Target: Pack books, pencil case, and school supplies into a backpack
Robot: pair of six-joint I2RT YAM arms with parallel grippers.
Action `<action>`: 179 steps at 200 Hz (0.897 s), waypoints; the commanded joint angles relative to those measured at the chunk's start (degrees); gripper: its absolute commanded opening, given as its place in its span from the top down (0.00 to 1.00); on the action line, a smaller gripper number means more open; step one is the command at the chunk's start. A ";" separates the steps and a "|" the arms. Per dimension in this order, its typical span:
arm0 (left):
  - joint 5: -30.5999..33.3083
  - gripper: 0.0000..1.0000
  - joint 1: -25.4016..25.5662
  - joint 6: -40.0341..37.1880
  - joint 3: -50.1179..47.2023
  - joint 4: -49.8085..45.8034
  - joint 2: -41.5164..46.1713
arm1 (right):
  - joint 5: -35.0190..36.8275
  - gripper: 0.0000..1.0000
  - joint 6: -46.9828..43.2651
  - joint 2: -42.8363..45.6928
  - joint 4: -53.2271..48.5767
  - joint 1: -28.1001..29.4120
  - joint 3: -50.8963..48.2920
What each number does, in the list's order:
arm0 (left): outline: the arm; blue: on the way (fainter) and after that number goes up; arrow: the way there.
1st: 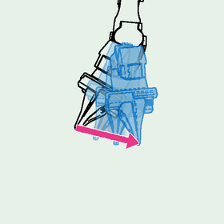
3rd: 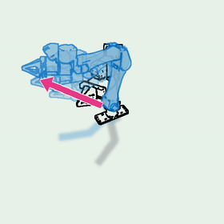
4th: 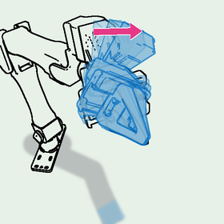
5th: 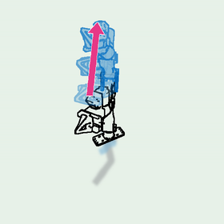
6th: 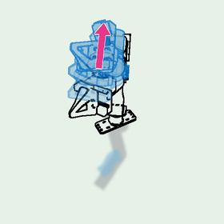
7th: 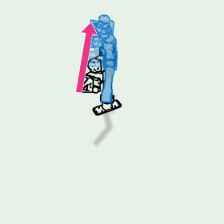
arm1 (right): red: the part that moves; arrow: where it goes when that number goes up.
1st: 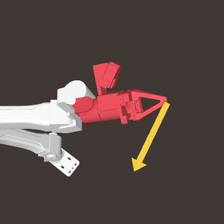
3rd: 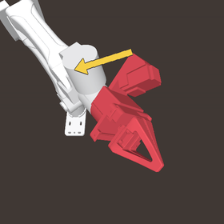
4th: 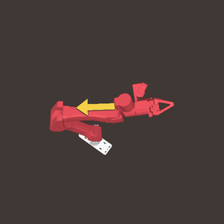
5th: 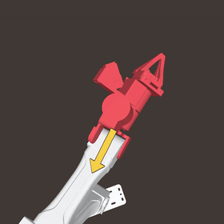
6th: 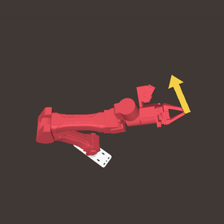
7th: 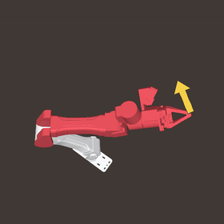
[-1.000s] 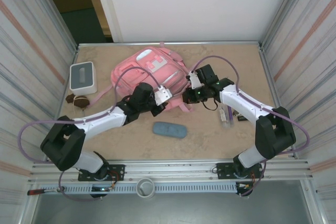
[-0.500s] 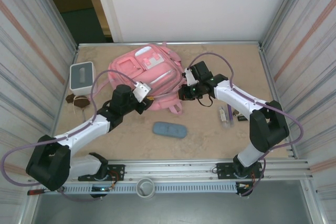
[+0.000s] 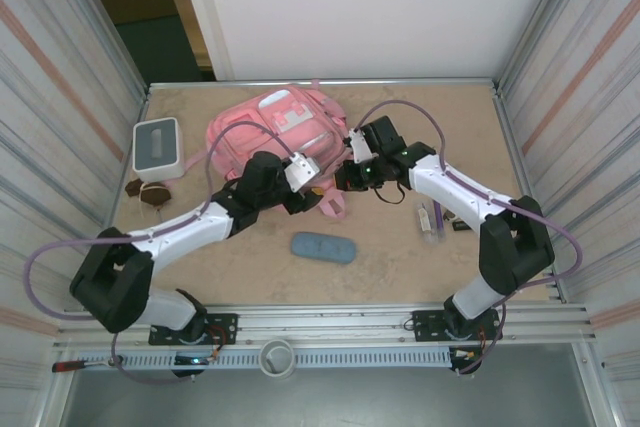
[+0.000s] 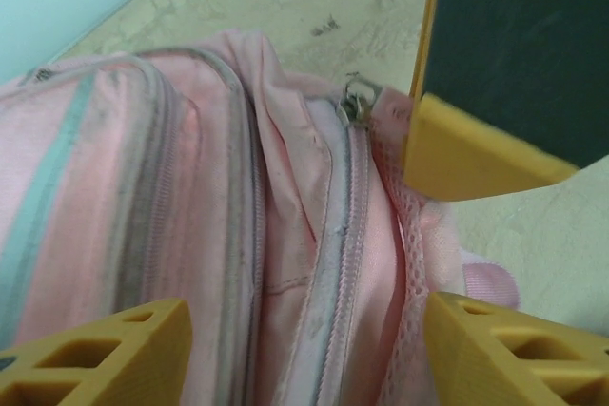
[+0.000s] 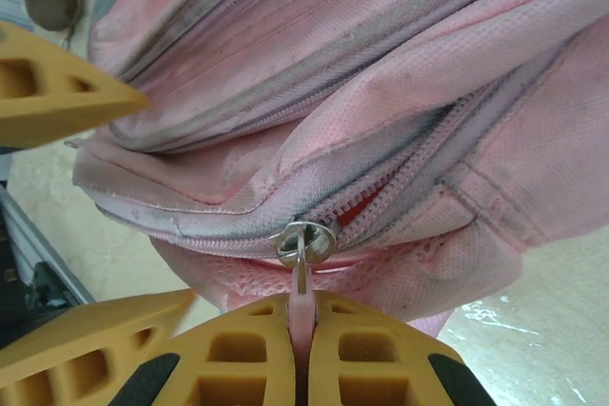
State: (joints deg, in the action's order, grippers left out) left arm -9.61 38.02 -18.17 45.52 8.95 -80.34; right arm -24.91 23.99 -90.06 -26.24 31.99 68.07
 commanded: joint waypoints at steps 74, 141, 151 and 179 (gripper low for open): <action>-6.14 1.00 -2.94 1.57 -2.66 2.39 5.09 | 4.52 1.00 -0.65 3.79 -4.77 -4.89 -1.79; -14.04 1.00 -11.98 12.31 -14.24 12.70 17.96 | 3.13 1.00 1.73 3.12 -1.68 -3.25 -0.78; -14.08 1.00 -13.01 13.50 -15.36 13.81 18.96 | 2.90 1.00 1.95 2.93 -1.09 -2.67 -0.58; -14.08 0.93 -13.59 13.48 -15.10 12.13 19.11 | 1.80 1.00 2.39 2.79 1.02 -1.28 -0.66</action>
State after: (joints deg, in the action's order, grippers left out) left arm -24.47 26.06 -7.75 29.50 16.21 -63.37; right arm -26.41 24.10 -88.29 -25.34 30.70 66.85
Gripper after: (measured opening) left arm 0.085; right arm 0.059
